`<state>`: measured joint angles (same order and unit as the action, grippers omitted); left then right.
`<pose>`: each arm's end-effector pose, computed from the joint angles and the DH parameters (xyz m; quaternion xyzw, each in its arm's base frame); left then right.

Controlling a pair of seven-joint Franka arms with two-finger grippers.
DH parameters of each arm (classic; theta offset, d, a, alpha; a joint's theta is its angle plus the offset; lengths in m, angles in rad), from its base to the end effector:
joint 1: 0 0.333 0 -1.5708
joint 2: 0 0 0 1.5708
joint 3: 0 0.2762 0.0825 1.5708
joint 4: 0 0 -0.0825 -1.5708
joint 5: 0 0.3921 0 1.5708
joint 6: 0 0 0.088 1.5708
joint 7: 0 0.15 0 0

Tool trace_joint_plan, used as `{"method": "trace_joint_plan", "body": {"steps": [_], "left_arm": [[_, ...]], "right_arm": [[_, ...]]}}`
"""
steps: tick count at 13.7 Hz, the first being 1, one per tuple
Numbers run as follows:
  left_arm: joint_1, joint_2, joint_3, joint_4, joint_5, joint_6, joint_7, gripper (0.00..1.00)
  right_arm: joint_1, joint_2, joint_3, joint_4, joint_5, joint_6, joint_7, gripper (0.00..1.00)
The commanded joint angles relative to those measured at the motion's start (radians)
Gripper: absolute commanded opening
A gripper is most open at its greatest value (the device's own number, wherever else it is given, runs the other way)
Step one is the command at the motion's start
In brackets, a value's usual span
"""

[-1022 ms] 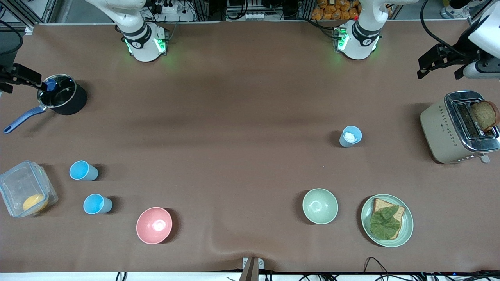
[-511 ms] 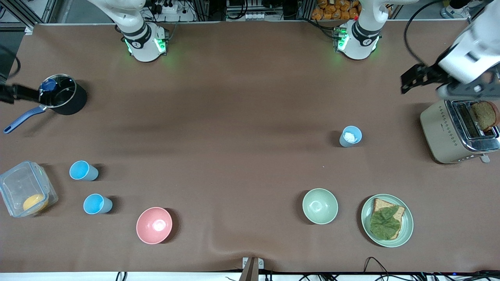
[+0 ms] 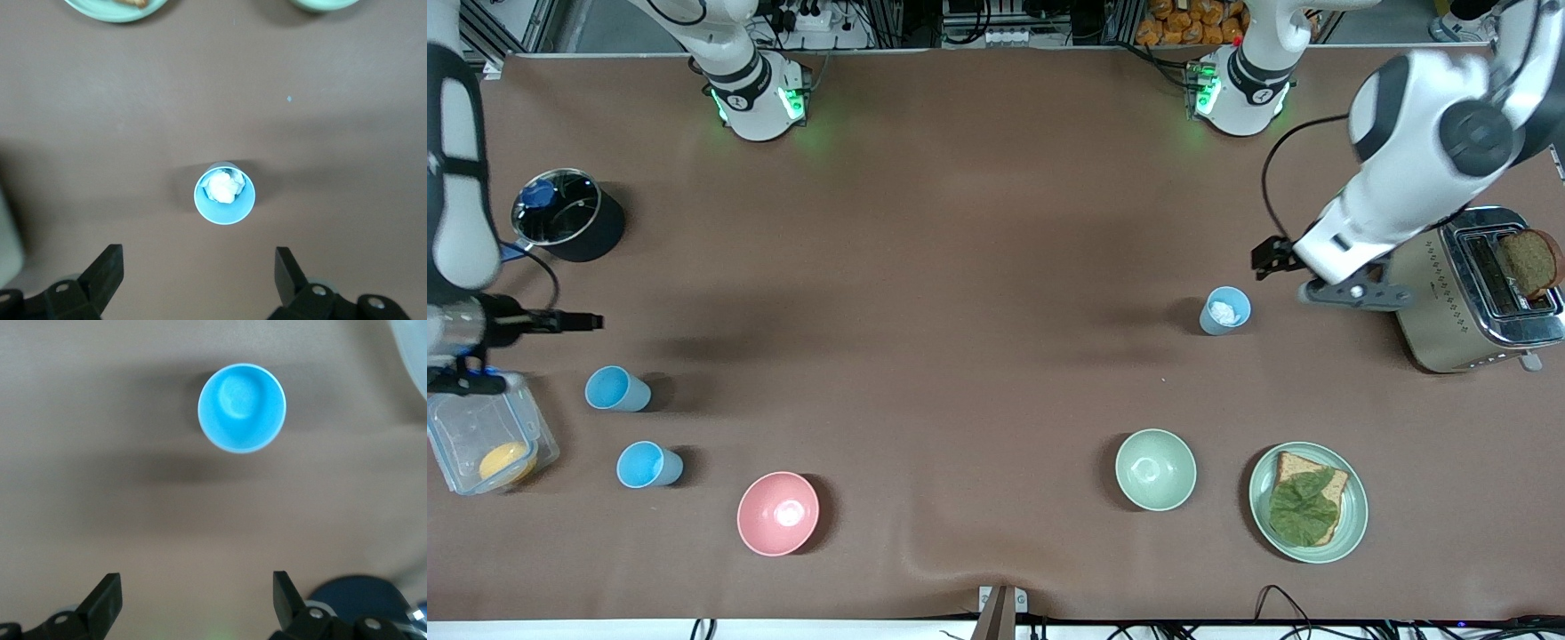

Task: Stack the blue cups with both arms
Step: 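Reach the left gripper to the tissue cup while the right gripper reaches a blue cup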

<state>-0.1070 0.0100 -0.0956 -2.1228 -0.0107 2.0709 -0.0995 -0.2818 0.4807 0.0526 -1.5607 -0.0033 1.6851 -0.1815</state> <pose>0.5283 -0.1095 0.3141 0.9983 -0.0488 -0.0313 0.0004 0.6012 -0.1428 0.2646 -0.9839 0.0238 0.1709 0.0468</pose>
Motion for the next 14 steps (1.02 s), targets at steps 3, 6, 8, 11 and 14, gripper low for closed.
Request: {"method": "trace_joint_plan", "body": {"steps": [3, 6, 8, 11, 14], "left_arm": [[0.012, 0.086, -0.001, -0.126, 0.056, 0.178, 0.012, 0.99], [0.042, 0.14, -0.001, -0.163, 0.084, 0.268, 0.012, 0.86], [0.044, 0.169, -0.004, -0.164, 0.084, 0.294, 0.011, 0.82], [0.044, 0.206, -0.004, -0.164, 0.084, 0.337, 0.008, 0.73], [0.043, 0.232, -0.004, -0.157, 0.084, 0.37, 0.008, 0.42]], "right_arm": [[-0.005, 0.067, 0.015, 0.012, 0.008, 0.05, -0.042, 1.0], [-0.023, 0.088, 0.013, 0.002, 0.006, 0.117, -0.124, 1.0], [-0.052, 0.143, 0.013, 0.008, 0.009, 0.18, -0.122, 1.0], [-0.036, 0.165, 0.016, 0.013, 0.017, 0.241, -0.124, 1.0], [-0.005, 0.164, 0.016, 0.014, 0.017, 0.263, -0.124, 1.0]]}}
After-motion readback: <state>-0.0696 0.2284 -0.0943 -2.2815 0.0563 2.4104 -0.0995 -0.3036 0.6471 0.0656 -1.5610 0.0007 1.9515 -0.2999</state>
